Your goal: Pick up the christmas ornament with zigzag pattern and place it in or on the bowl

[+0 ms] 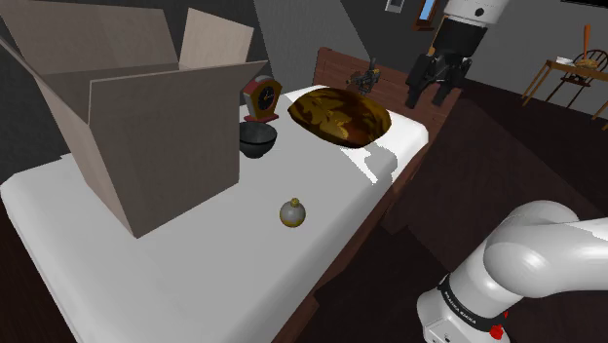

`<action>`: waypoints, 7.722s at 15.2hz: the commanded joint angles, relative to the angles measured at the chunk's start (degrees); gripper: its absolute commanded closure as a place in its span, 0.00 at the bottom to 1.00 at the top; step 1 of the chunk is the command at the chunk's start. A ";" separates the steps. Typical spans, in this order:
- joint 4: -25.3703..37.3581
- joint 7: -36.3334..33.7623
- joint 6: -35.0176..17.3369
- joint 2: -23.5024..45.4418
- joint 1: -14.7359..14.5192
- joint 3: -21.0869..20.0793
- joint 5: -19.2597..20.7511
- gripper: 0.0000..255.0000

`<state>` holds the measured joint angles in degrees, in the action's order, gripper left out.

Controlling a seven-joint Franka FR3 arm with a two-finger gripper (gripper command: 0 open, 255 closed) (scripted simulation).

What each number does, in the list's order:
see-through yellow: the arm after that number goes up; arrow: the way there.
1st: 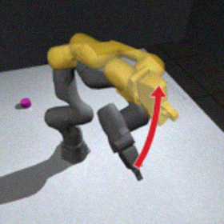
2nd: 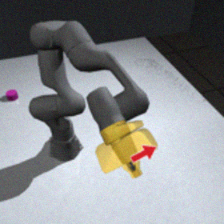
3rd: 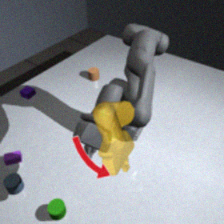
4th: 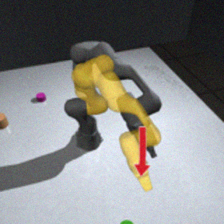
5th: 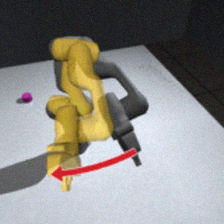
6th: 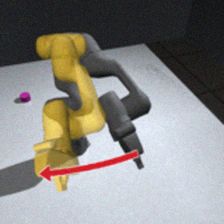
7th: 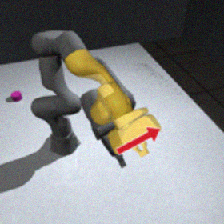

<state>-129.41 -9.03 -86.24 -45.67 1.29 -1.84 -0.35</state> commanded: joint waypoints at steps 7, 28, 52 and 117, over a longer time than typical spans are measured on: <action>-15.82 -2.26 -14.75 -7.77 -2.70 -4.47 -2.43 0.00; -43.69 -23.05 -88.60 13.86 2.21 -42.99 -4.69 0.00; -36.83 -34.12 -110.63 18.68 55.17 -94.96 2.42 1.00; 27.49 -37.00 -63.06 78.23 33.16 -50.11 62.88 1.00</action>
<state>-105.15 -47.67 -150.55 30.10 35.62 -52.69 62.44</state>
